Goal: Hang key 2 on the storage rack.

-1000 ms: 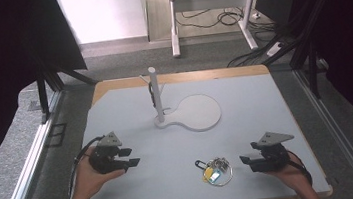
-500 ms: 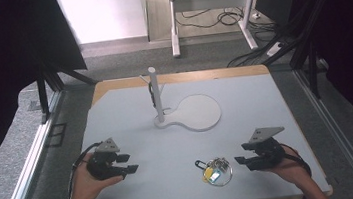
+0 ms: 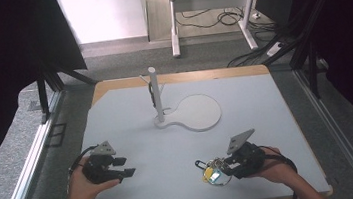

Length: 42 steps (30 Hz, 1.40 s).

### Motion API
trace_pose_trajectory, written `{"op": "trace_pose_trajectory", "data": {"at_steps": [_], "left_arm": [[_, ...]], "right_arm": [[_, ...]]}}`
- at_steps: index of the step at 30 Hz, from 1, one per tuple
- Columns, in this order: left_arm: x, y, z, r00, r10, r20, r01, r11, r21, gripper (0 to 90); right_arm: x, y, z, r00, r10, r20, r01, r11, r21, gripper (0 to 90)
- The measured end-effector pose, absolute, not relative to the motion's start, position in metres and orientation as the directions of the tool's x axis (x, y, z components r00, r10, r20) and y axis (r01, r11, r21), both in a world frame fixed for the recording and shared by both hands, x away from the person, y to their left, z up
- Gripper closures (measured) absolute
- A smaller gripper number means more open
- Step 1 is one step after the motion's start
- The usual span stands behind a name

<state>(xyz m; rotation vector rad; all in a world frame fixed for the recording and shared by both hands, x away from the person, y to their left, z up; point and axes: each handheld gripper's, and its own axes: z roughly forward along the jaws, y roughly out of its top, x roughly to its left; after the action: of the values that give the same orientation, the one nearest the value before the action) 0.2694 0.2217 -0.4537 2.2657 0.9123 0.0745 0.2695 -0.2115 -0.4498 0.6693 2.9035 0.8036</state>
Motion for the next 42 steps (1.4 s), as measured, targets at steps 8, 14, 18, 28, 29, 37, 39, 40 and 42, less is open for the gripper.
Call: {"op": "trace_pose_trajectory", "data": {"at_steps": [8,14,18,28,29,37,39,40,42], "left_arm": [[0.267,0.223,-0.455,0.752,0.632,-0.189,0.594,-0.525,0.609,44.5],[0.267,0.222,-0.457,0.753,0.631,-0.187,0.596,-0.534,0.6,44.4],[0.266,0.22,-0.458,0.757,0.629,-0.178,0.594,-0.548,0.589,44.4],[0.265,0.219,-0.459,0.756,0.629,-0.179,0.595,-0.547,0.59,44.3],[0.265,0.218,-0.46,0.756,0.629,-0.179,0.594,-0.547,0.589,44.4],[0.265,0.215,-0.462,0.754,0.632,-0.181,0.598,-0.546,0.586,44.2],[0.265,0.215,-0.462,0.757,0.629,-0.176,0.594,-0.551,0.585,44.2],[0.265,0.215,-0.462,0.757,0.63,-0.174,0.595,-0.554,0.583,44.2],[0.264,0.215,-0.462,0.754,0.632,-0.177,0.598,-0.55,0.583,44.2]], "right_arm": [[0.259,-0.186,-0.466,-0.937,0.338,0.09,0.344,0.845,0.41,65.7],[0.259,-0.175,-0.474,-0.944,0.315,0.102,0.331,0.875,0.353,67.8],[0.26,-0.169,-0.477,-0.946,0.307,0.104,0.324,0.885,0.335,69.7],[0.261,-0.158,-0.481,-0.95,0.296,0.1,0.313,0.905,0.288,76.9],[0.262,-0.158,-0.481,-0.951,0.292,0.097,0.308,0.909,0.282,77.6],[0.261,-0.146,-0.48,-0.955,0.294,0.05,0.298,0.931,0.211,81.5],[0.262,-0.143,-0.479,-0.949,0.312,0.049,0.315,0.93,0.187,85.3],[0.263,-0.143,-0.479,-0.947,0.316,0.05,0.32,0.929,0.183,85.9],[0.264,-0.142,-0.479,-0.943,0.328,0.058,0.334,0.926,0.174,86.9]]}}
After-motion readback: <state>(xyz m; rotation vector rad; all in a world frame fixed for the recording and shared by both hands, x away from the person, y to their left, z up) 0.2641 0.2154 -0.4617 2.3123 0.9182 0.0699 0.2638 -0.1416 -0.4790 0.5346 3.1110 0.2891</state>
